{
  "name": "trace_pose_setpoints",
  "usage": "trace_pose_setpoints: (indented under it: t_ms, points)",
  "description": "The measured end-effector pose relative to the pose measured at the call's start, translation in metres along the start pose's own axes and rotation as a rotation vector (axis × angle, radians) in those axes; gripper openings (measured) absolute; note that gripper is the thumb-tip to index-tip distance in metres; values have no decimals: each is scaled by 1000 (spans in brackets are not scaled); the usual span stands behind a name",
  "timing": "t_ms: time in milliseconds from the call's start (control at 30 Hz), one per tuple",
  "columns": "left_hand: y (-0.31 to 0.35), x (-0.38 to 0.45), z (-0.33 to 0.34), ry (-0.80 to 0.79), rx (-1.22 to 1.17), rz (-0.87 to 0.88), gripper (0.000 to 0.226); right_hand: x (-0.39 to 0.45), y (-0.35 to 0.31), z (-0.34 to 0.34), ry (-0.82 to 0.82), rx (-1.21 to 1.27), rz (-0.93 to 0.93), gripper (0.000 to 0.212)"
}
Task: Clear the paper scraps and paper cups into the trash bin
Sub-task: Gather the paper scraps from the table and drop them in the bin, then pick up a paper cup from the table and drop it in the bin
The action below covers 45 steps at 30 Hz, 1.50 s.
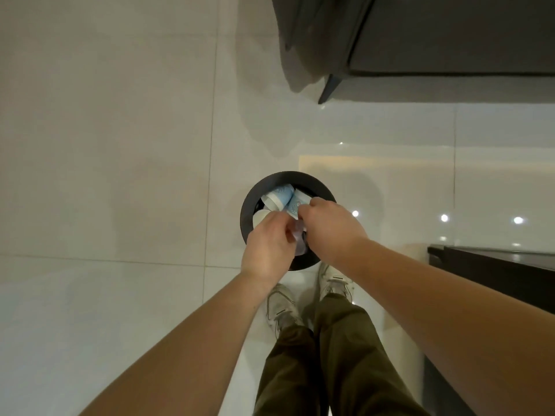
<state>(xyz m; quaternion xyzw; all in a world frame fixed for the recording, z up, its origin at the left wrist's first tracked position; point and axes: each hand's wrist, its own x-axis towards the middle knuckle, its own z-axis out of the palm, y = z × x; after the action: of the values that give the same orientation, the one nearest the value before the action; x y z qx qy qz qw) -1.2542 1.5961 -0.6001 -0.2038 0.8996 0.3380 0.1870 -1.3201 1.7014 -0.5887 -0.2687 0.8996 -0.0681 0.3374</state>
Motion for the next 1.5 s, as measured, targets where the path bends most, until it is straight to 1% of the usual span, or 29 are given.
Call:
trace_pose_setpoints:
  t_ms: [67,167,267,400,533,700,900,1000,1167,1367,1500]
  points:
    - [-5,6,2,13,-9,-1,14,6,2,5,-21,25,0,29]
    - [-13,13,5,-14,24,-30,11,13,2,8,-83,26,11,35]
    - [-17,18,5,-23,24,-55,10,18,1,10,-117,36,37,35]
    - [-17,24,1,-31,17,-50,14,23,3,7,-114,71,60,33]
    - [-14,28,-5,-34,57,-35,11,26,5,2,-99,54,62,28]
    - [3,26,-21,-41,110,5,9,18,10,-17,-93,71,57,30]
    - [62,26,-56,-63,189,119,15,-6,26,-83,-70,69,54,29]
    - [103,28,-79,-58,264,177,13,-23,37,-127,-7,76,78,29]
    - [176,23,-112,-56,320,292,16,-62,58,-190,109,97,150,34]
    - [253,-5,-139,-72,436,481,20,-134,75,-230,226,111,277,30]
    - [296,-34,-151,-51,533,602,21,-195,88,-251,288,129,364,26]
